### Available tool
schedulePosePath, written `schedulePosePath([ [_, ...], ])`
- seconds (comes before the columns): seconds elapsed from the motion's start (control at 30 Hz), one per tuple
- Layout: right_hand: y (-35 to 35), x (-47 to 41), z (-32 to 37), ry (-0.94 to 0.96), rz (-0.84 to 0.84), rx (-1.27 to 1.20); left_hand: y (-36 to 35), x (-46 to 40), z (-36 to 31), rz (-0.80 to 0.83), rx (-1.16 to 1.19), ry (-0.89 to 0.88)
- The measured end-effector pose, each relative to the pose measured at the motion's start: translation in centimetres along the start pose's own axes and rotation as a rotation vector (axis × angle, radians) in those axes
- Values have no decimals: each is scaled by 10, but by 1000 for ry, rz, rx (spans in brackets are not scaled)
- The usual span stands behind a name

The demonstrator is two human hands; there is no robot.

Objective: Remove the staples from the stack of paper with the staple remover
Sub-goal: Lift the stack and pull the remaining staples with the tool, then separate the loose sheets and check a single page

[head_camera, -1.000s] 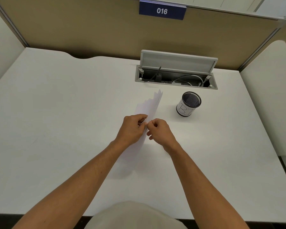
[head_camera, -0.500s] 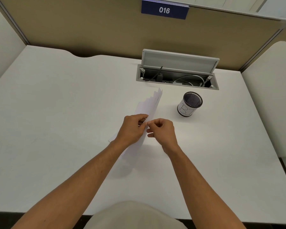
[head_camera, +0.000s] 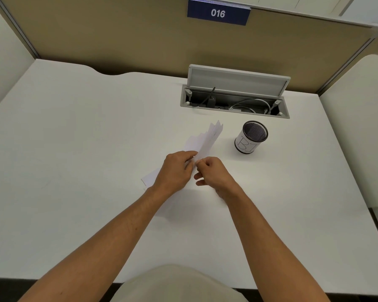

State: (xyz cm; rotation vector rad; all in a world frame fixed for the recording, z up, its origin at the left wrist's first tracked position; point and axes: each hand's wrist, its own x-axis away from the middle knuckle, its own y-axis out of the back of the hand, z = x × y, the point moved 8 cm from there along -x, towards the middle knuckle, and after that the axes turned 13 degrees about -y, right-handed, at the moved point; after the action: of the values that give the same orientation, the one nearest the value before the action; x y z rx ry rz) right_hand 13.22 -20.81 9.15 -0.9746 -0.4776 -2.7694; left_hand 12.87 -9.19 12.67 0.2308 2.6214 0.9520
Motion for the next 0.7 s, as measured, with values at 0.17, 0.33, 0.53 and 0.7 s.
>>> schedulePosePath([
  [0.17, 1, 0, -3, -88, 157, -154, 1, -1, 1, 0, 0, 4],
  [0.33, 13, -4, -11, -56, 119, -242, 11, 1, 9, -85, 93, 108],
  [0.53, 41, -7, -20, -12, -59, -334, 17, -3, 12, -139, 168, 175],
  [0.7, 78, -10, -25, 11, -231, -373, 28, -14, 8, -200, 344, 202],
])
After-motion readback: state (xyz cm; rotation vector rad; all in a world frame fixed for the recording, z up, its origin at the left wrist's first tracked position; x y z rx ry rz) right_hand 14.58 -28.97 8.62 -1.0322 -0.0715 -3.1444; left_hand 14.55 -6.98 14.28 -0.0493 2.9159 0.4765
